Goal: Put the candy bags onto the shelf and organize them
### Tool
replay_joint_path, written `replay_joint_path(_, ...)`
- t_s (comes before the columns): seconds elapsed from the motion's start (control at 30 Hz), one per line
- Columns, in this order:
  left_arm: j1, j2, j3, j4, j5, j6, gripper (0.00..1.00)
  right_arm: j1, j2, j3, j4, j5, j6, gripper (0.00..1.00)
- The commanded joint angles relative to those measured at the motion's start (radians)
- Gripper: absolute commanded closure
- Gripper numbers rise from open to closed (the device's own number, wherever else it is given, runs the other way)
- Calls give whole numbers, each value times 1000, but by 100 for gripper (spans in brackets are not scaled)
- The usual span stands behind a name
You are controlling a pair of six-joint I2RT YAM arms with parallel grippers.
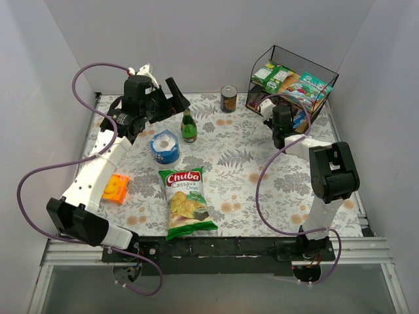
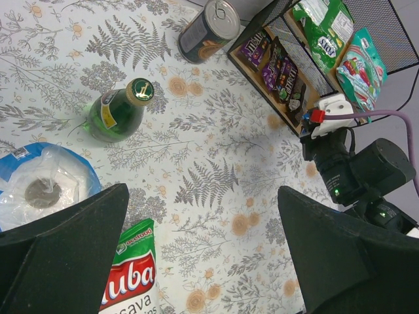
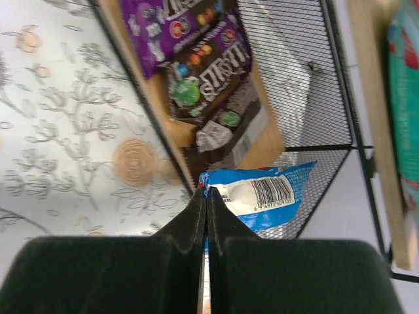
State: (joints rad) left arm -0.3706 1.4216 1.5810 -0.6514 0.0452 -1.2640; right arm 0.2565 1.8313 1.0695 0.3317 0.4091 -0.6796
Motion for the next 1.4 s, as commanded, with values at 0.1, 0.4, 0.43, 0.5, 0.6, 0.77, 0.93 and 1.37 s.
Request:
replay_joint_path(0.1,-5,-10,10,-11,1,8,2,-48,-4,-11,153,13,-123,99)
replay_joint_path(0.4,-5,-4,11,-22,5,-2,2,-71,63,-32,225,16,-231,99)
replay_joint_path(0.43,-5,-1,13,-22,5,-2,2,-80,66,-37,233,10,-232,99)
replay_joint_path(0.5,-5,0,11,-24,5,-2,2,-94,68,-23,193,-18,-207,99)
replay_joint_path(0.6,-5,7,16,-24,4,-2,2,-105,74,-46,216,-32,-205,99)
replay_joint_path(0.77,-5,13,20,-22,4,2,2,-123,82,-98,286,-58,-233,99)
replay_joint_path(0.93,-5,16,11,-22,2,3,2,-132,100,-138,349,-95,-278,99)
replay_joint_path(1.37,-5,17,10,-24,-4,8,2,-148,152,-80,363,-110,-270,99)
